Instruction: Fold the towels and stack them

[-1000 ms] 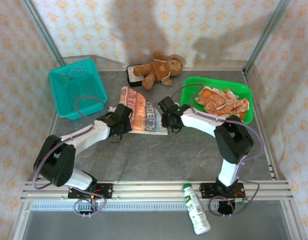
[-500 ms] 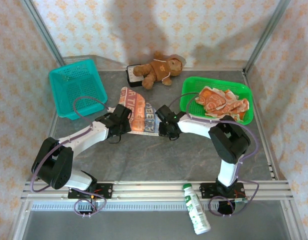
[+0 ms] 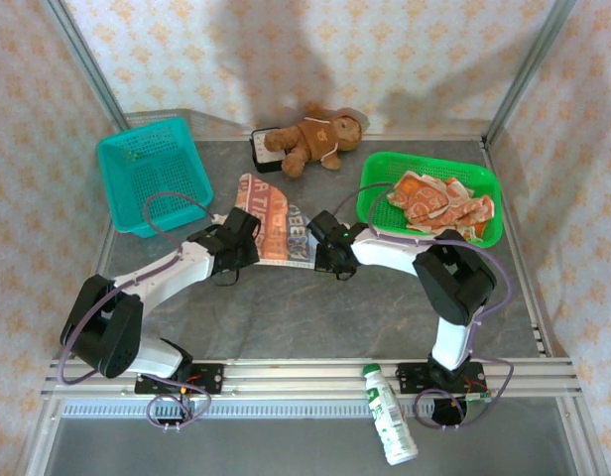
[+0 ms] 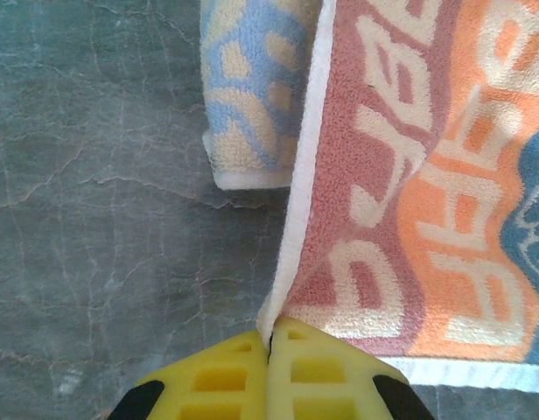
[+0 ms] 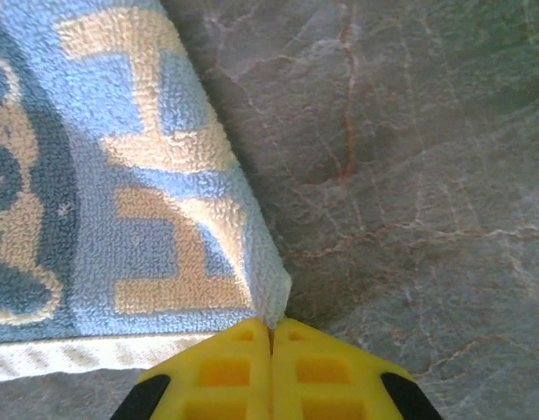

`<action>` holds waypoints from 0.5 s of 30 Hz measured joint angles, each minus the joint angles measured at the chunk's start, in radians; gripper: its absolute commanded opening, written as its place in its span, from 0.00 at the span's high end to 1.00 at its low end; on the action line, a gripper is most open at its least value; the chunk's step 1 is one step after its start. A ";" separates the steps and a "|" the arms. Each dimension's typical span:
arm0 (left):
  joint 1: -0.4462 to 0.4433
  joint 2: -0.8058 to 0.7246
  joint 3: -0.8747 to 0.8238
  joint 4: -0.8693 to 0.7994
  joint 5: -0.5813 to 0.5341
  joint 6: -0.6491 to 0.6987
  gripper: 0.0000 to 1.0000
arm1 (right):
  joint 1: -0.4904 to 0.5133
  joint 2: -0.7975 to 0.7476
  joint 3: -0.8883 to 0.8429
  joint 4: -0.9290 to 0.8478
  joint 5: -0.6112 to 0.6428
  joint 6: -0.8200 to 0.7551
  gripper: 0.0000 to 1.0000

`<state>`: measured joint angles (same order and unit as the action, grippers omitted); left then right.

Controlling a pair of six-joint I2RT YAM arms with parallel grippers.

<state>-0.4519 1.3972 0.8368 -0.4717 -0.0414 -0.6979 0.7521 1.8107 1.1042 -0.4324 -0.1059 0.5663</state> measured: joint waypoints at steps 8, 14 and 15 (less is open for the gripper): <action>0.000 -0.138 0.168 -0.142 -0.005 -0.008 1.00 | 0.007 -0.171 0.079 -0.055 0.029 -0.058 1.00; 0.000 -0.163 0.461 -0.222 -0.045 0.051 1.00 | 0.006 -0.280 0.285 -0.076 0.105 -0.105 1.00; 0.001 -0.155 0.516 -0.241 -0.048 0.065 1.00 | 0.006 -0.289 0.322 -0.076 0.120 -0.113 1.00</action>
<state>-0.4511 1.2419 1.3525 -0.7128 -0.0895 -0.6327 0.7582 1.5215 1.4258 -0.5079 0.0139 0.4530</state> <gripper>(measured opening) 0.046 0.042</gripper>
